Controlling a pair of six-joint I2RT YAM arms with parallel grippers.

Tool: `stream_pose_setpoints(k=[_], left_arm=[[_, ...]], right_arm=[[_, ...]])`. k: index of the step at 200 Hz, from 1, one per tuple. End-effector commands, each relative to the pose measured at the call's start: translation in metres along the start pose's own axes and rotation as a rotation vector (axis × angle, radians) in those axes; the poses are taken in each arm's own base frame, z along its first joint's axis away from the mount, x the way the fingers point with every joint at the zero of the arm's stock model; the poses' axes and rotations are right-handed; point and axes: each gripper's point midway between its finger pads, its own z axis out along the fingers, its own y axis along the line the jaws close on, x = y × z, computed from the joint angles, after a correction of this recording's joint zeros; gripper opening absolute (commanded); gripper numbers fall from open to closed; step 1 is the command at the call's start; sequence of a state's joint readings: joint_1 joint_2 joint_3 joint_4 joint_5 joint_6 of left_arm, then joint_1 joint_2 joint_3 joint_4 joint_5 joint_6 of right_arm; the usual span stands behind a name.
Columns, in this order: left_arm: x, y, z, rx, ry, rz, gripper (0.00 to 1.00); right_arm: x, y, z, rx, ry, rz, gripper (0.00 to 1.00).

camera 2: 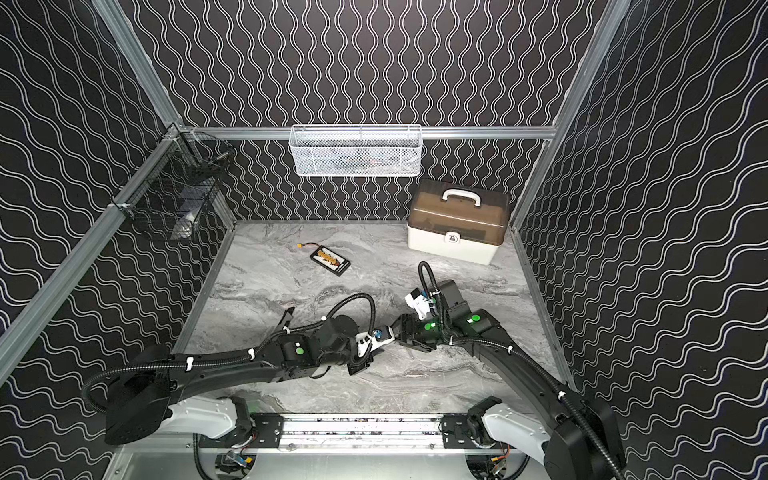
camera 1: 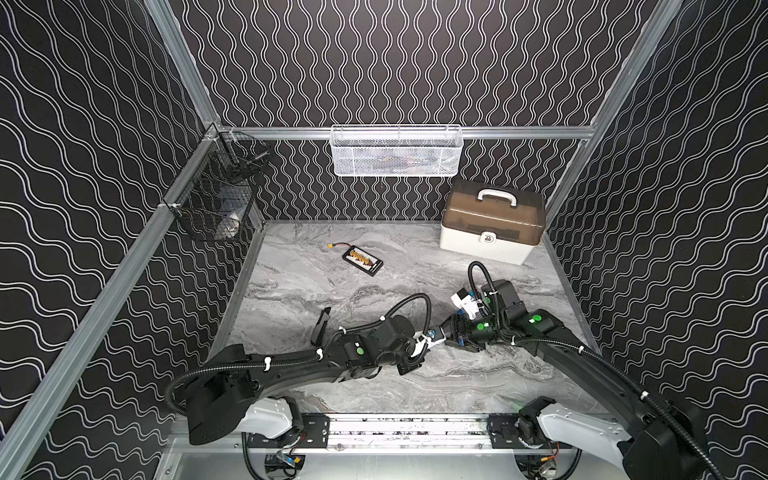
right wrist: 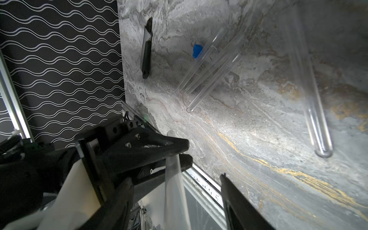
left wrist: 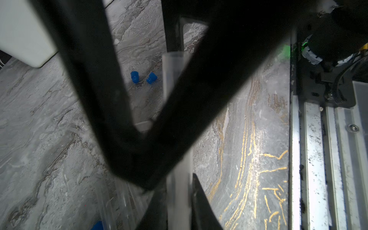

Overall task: Insert stoppers into test tubes
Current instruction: Pick up the test tube at the center of the board, then pick up the stopper from the center of the board.

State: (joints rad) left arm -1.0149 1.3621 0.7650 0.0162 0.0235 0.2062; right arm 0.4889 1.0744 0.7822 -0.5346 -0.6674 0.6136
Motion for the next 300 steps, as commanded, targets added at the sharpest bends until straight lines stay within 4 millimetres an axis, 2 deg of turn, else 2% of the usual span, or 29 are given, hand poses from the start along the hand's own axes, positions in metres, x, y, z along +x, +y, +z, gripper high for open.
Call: stream_pose_setpoints(k=[1, 17, 36, 60, 103, 129, 135, 151, 191, 206, 236, 259, 285, 300], left_arm=[[0.002, 0.01, 0.0, -0.059, 0.035, -0.036, 0.0], [0.004, 0.019, -0.002, -0.108, 0.056, -0.058, 0.0], [0.001, 0.034, -0.009, -0.184, 0.075, -0.096, 0.0], [-0.001, 0.057, -0.022, -0.257, 0.076, -0.165, 0.0], [0.015, 0.103, -0.039, -0.327, 0.038, -0.339, 0.0], [0.021, 0.113, -0.04, -0.339, 0.049, -0.408, 0.0], [0.022, 0.113, -0.04, -0.341, 0.056, -0.415, 0.0], [0.022, 0.113, -0.041, -0.336, 0.056, -0.426, 0.0], [0.012, 0.112, -0.046, -0.327, 0.013, -0.431, 0.0], [0.011, 0.113, -0.046, -0.328, 0.01, -0.431, 0.0], [0.007, 0.112, -0.044, -0.314, -0.004, -0.433, 0.0], [0.0, 0.114, -0.044, -0.308, -0.015, -0.42, 0.0], [-0.011, 0.124, -0.042, -0.275, -0.073, -0.408, 0.0], [-0.022, 0.128, -0.038, -0.251, -0.118, -0.375, 0.0]], right_arm=[[-0.027, -0.004, -0.015, 0.07, -0.15, -0.029, 0.74], [-0.04, -0.023, -0.027, 0.192, -0.242, -0.037, 0.74], [-0.063, -0.054, -0.048, 0.378, -0.356, -0.045, 0.73], [-0.075, -0.084, -0.061, 0.568, -0.406, -0.028, 0.72], [-0.051, -0.115, -0.043, 0.667, -0.25, -0.037, 0.68], [-0.03, -0.131, -0.034, 0.698, -0.188, -0.011, 0.64], [-0.023, -0.13, -0.028, 0.702, -0.166, -0.024, 0.63], [-0.021, -0.136, -0.026, 0.739, -0.157, -0.014, 0.6], [-0.036, -0.139, -0.017, 0.777, -0.151, -0.078, 0.58], [-0.052, -0.13, -0.014, 0.758, -0.175, -0.16, 0.54], [-0.102, -0.094, -0.018, 0.727, -0.275, -0.405, 0.52], [-0.126, -0.086, -0.024, 0.794, -0.278, -0.619, 0.51], [-0.121, -0.088, -0.021, 0.741, -0.184, -0.765, 0.51], [-0.115, -0.098, -0.027, 0.682, -0.152, -0.779, 0.51]])
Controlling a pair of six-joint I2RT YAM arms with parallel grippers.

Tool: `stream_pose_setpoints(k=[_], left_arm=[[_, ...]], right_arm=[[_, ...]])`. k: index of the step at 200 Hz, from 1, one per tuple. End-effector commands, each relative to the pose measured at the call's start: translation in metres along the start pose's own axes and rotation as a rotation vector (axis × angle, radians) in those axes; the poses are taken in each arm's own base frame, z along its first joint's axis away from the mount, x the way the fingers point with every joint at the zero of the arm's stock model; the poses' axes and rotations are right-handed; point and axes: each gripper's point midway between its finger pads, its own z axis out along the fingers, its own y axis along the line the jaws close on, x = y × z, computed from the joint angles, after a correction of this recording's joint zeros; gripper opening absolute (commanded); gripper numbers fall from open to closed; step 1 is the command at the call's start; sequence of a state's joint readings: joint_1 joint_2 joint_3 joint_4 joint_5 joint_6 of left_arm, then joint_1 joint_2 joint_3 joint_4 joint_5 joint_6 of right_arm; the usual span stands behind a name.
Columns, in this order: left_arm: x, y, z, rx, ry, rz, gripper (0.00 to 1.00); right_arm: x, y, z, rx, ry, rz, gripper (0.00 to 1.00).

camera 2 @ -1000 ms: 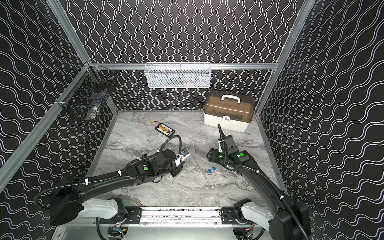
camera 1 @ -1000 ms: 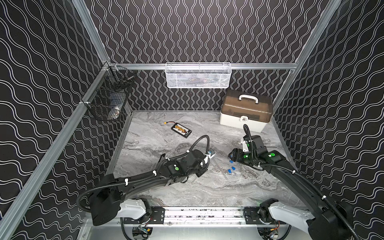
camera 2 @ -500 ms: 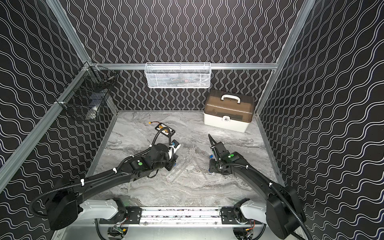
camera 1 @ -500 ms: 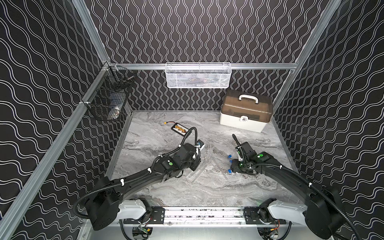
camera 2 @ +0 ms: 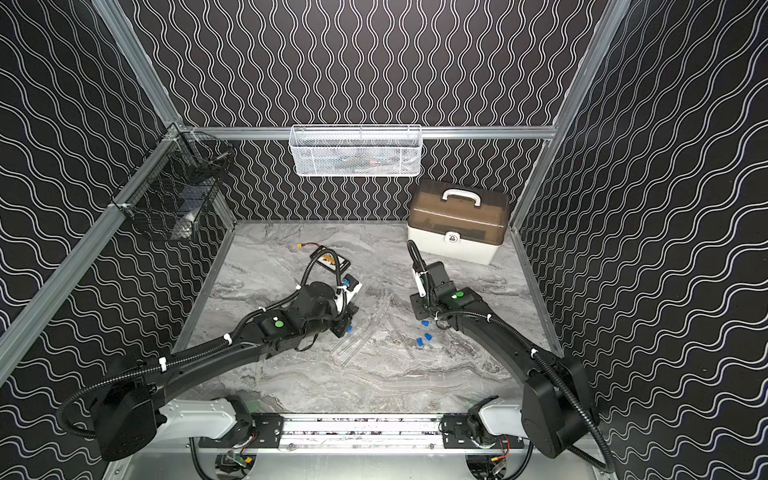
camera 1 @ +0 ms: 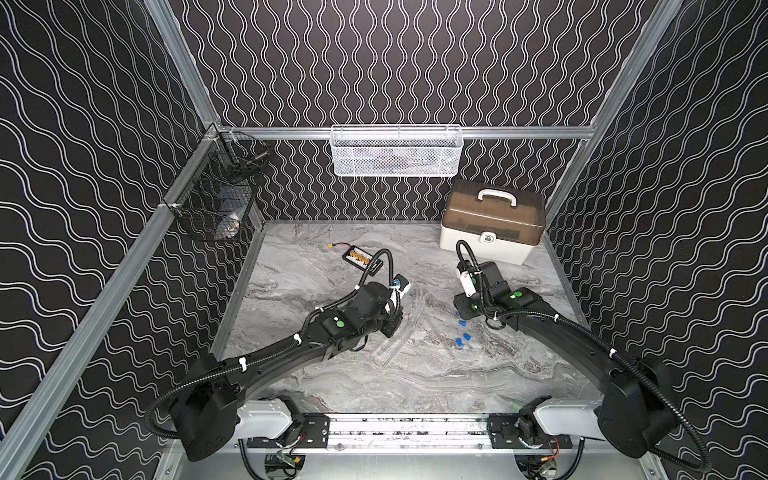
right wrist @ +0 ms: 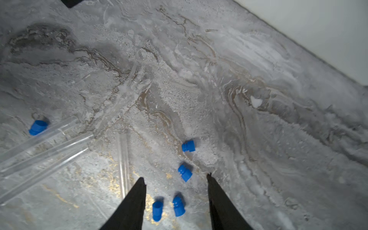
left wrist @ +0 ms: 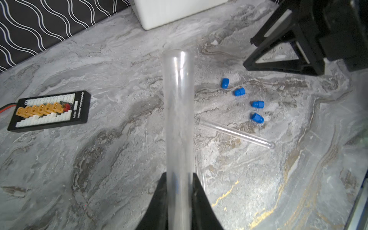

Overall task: Insert stoppers into test tubes
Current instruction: Pick up the stopper from the center of the board.

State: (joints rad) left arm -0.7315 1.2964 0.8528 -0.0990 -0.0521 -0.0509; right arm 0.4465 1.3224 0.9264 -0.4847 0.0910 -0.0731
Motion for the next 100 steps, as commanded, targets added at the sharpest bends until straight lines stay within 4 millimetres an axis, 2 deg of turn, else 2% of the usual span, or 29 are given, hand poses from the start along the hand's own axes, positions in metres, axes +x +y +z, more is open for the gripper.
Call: stream_pose_setpoints(k=[1, 26, 48, 66, 100], left_arm=[[-0.028, -0.009, 0.005, 0.078, -0.1, 0.038, 0.0], [-0.043, -0.02, 0.013, 0.134, -0.172, 0.097, 0.0], [-0.048, -0.025, 0.016, 0.16, -0.178, 0.105, 0.0], [-0.051, -0.033, 0.013, 0.207, -0.158, 0.111, 0.0], [-0.05, -0.048, 0.007, 0.296, -0.098, 0.174, 0.0]], right_arm=[[0.004, 0.004, -0.002, -0.108, -0.024, -0.174, 0.51], [0.039, 0.0, -0.007, -0.152, 0.046, -0.295, 0.52], [0.066, -0.013, -0.015, -0.2, 0.137, -0.264, 0.52], [0.094, -0.013, -0.024, -0.221, 0.224, -0.32, 0.52], [0.121, -0.016, -0.031, -0.229, 0.316, -0.378, 0.51]])
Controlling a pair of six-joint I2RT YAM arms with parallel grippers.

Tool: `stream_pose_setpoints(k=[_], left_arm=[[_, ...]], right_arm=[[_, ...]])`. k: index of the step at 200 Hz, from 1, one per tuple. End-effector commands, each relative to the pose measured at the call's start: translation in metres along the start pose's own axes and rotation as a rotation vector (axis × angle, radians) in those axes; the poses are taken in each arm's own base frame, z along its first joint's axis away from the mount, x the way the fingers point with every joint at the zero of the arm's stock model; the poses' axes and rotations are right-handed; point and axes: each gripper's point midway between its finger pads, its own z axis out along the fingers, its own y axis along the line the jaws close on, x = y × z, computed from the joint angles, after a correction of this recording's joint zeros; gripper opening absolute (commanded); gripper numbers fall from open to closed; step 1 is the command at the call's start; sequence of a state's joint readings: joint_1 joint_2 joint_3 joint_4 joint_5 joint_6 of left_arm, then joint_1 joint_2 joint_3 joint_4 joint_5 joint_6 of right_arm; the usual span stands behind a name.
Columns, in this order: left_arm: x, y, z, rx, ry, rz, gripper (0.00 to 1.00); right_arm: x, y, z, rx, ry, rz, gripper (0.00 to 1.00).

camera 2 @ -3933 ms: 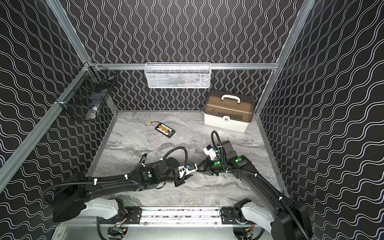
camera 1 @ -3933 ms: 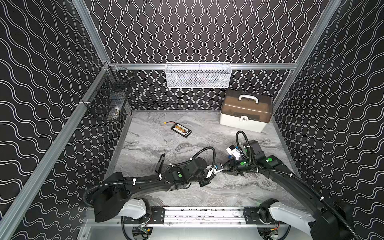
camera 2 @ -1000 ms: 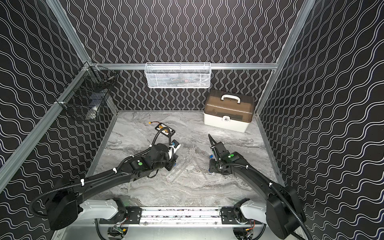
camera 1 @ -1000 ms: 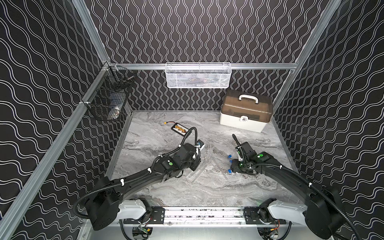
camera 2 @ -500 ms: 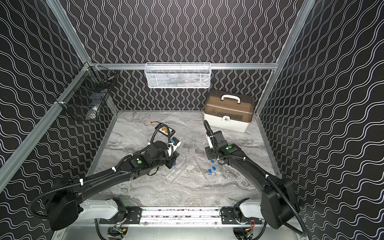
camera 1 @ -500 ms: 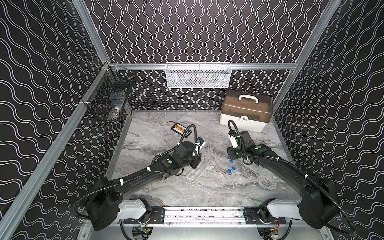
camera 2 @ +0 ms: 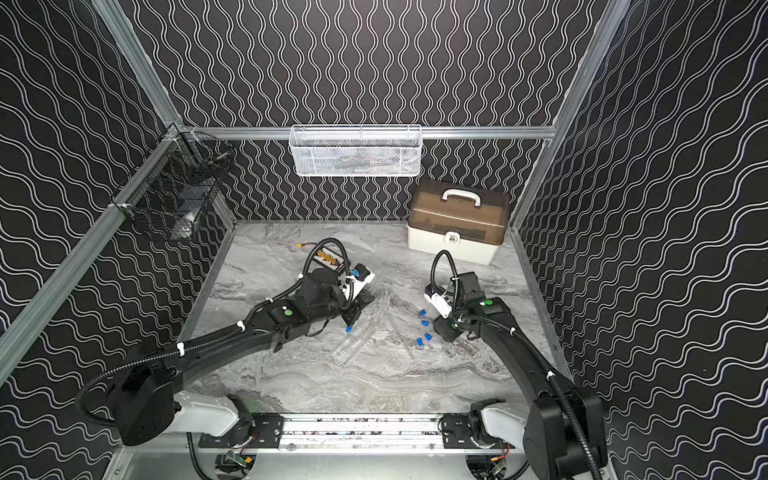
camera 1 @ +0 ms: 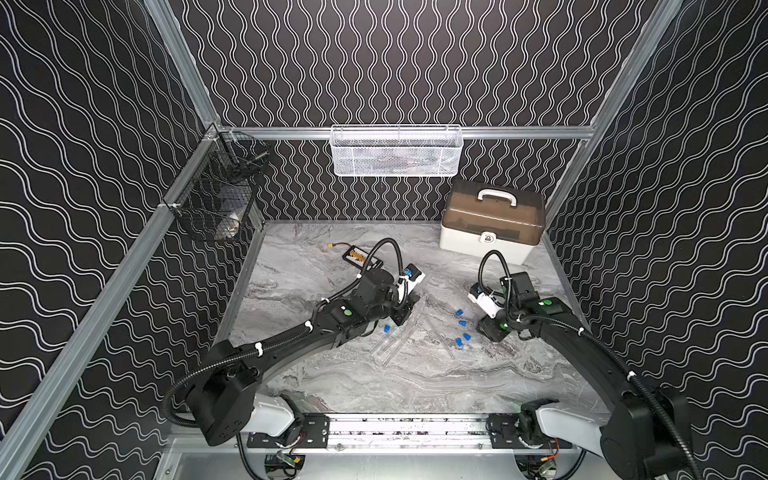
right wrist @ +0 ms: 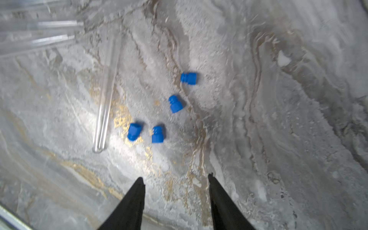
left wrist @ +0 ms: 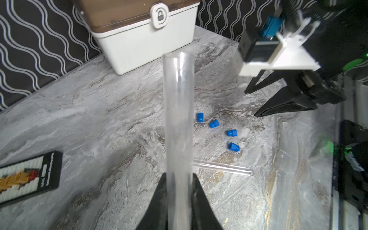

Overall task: Insert stoppers into test tubes
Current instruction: Pick up the stopper from the center of the board.

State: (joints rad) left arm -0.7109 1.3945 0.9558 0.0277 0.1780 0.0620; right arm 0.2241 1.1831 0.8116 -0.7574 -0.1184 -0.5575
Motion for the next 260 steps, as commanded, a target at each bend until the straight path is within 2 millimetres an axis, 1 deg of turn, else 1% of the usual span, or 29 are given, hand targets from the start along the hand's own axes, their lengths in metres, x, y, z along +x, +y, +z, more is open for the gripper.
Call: stream_pose_setpoints(k=[1, 14, 25, 31, 45, 54, 66, 75, 92, 104, 123, 152, 165, 195, 260], left_arm=[[0.0, -0.015, -0.001, 0.091, 0.039, 0.052, 0.0], [0.001, -0.013, 0.0, 0.081, 0.059, 0.032, 0.0], [0.001, -0.013, 0.001, 0.083, 0.064, 0.016, 0.0], [0.002, -0.012, 0.002, 0.078, 0.066, 0.003, 0.0], [-0.001, -0.007, 0.0, 0.044, 0.044, -0.034, 0.0], [-0.002, -0.001, -0.001, 0.006, 0.023, -0.054, 0.0], [-0.005, 0.008, -0.005, -0.051, -0.004, -0.086, 0.0], [-0.009, 0.011, -0.006, -0.062, -0.023, -0.097, 0.0], [-0.019, 0.008, -0.01, -0.048, -0.031, -0.088, 0.0], [-0.019, 0.007, -0.012, -0.044, -0.021, -0.069, 0.0], [-0.016, 0.004, -0.012, -0.029, -0.01, -0.037, 0.0], [-0.016, 0.0, -0.016, -0.01, -0.01, -0.013, 0.0], [-0.012, 0.0, -0.017, -0.012, -0.013, -0.017, 0.0], [-0.002, -0.001, -0.016, -0.006, -0.01, -0.027, 0.0], [-0.002, -0.001, -0.014, -0.004, -0.025, -0.04, 0.0]], right_arm=[[0.027, 0.016, -0.001, -0.075, 0.103, -0.097, 0.51], [0.031, 0.018, 0.005, -0.096, 0.127, -0.108, 0.51], [0.03, 0.018, 0.01, -0.103, 0.127, -0.111, 0.51], [0.027, 0.017, 0.013, -0.101, 0.116, -0.108, 0.51], [0.018, 0.021, 0.019, -0.134, 0.077, -0.114, 0.52], [0.013, 0.023, 0.023, -0.142, 0.052, -0.119, 0.53], [0.008, 0.023, 0.027, -0.129, 0.026, -0.122, 0.54], [0.005, 0.021, 0.029, -0.124, 0.016, -0.112, 0.54], [0.002, 0.023, 0.034, -0.139, 0.006, -0.112, 0.55], [-0.001, 0.023, 0.039, -0.146, -0.003, -0.096, 0.55], [-0.004, 0.024, 0.047, -0.161, 0.007, -0.081, 0.55], [-0.007, 0.026, 0.054, -0.17, 0.012, -0.094, 0.54], [-0.008, 0.026, 0.055, -0.181, 0.025, -0.098, 0.53], [-0.005, 0.024, 0.063, -0.168, 0.042, -0.12, 0.51], [0.0, 0.023, 0.078, -0.15, 0.073, -0.131, 0.45]])
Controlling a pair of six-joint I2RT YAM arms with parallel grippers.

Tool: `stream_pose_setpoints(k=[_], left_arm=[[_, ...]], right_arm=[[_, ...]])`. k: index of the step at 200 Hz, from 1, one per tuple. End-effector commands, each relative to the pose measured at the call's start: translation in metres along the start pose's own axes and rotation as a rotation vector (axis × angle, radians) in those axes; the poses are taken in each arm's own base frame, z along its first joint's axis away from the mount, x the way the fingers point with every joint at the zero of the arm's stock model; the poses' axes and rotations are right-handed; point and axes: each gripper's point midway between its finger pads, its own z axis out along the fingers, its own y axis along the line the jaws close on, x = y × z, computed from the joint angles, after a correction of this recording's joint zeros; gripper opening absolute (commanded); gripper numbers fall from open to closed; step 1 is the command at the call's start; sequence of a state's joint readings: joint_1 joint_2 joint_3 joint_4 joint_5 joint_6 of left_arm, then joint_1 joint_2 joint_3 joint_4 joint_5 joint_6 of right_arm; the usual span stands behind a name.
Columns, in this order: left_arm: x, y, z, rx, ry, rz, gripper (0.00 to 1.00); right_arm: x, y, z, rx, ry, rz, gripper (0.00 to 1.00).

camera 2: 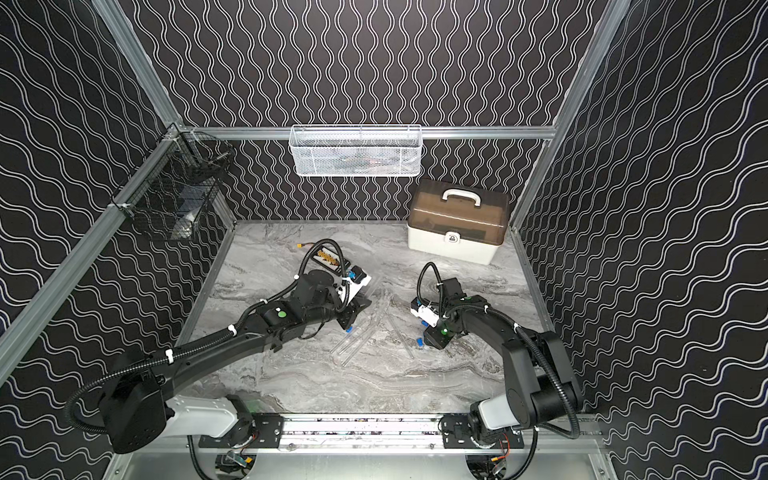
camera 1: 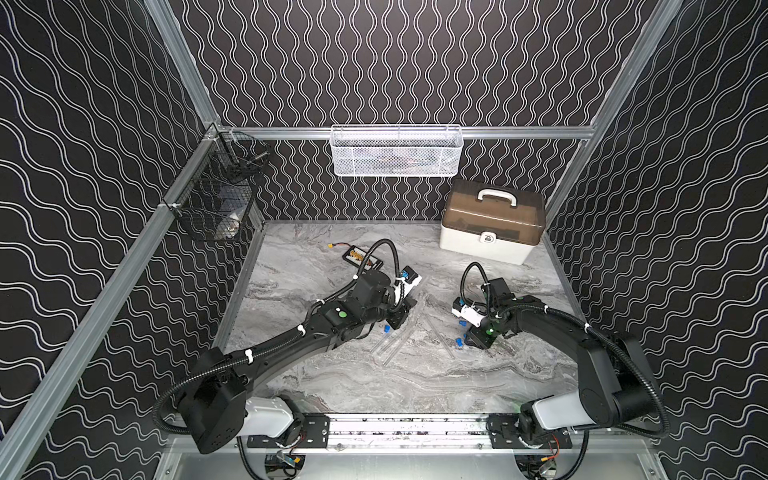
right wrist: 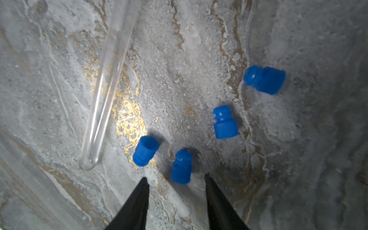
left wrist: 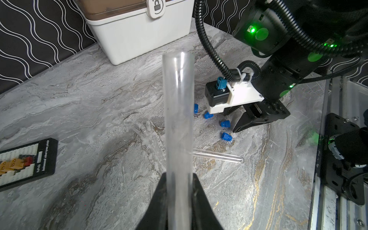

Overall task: Insert stoppers into test tubes
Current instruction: Pick up the stopper from the center of the board.

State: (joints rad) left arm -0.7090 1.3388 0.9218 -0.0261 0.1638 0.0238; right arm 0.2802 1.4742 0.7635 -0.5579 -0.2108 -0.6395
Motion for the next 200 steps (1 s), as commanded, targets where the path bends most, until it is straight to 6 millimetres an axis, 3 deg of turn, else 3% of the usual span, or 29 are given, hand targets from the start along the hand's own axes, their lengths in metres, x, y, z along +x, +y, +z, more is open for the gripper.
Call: stream_pose_setpoints(k=[1, 200], left_arm=[[-0.013, -0.002, -0.001, 0.012, -0.055, 0.004, 0.0], [-0.008, 0.001, 0.003, 0.019, -0.04, 0.015, 0.0]], right_arm=[[-0.001, -0.004, 0.004, 0.018, 0.004, -0.019, 0.44], [0.019, 0.004, 0.016, 0.0, 0.078, -0.043, 0.24]])
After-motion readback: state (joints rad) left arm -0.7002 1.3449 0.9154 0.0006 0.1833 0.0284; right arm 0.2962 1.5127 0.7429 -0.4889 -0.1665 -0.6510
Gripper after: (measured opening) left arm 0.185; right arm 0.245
